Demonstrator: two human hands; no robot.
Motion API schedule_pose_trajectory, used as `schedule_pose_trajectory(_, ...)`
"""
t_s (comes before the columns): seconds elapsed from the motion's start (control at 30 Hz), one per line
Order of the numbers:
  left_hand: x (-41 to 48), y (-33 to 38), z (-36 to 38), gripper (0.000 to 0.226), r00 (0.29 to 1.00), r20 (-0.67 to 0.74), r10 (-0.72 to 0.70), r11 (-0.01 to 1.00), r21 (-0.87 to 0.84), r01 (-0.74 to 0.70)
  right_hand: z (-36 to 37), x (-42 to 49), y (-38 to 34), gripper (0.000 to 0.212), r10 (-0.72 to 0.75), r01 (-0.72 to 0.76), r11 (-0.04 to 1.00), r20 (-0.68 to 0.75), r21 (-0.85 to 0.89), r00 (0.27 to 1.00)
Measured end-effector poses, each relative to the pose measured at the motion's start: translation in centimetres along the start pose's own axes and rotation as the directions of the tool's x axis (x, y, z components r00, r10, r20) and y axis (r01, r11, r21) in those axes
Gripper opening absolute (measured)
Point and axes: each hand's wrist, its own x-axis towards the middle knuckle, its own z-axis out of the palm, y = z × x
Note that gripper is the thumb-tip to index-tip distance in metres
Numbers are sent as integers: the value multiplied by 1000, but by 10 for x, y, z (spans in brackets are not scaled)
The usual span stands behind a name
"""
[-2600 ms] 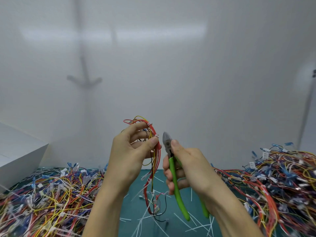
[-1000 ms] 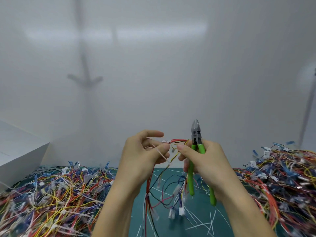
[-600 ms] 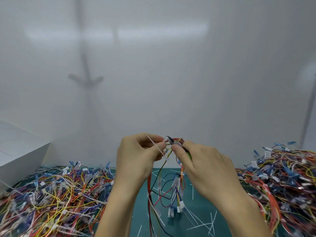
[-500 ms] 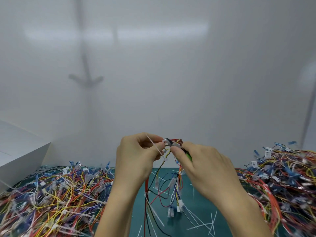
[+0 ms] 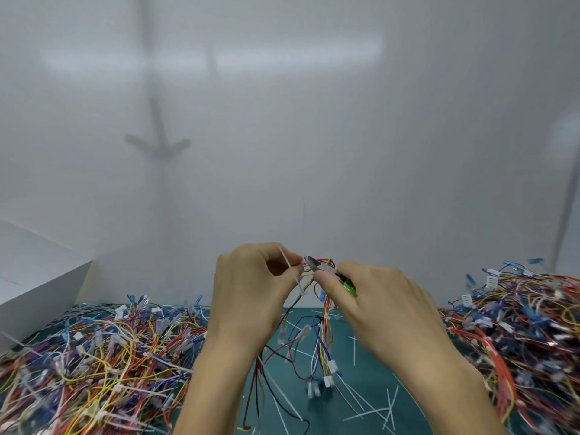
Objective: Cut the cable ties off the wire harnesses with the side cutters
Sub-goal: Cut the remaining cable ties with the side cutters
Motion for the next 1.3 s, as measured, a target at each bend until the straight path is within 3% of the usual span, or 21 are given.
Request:
schedule_pose_trajectory(0.37,-2,0,0,11,989,21,146,987,64,-147,-4,-2,3,62,27,-28,999,10,18,1000)
schedule_pose_trajectory(1.3,0,-4,-2,14,987,34,158,986,43,-159,-6,0,2,66,76,-88,990,104,110,992)
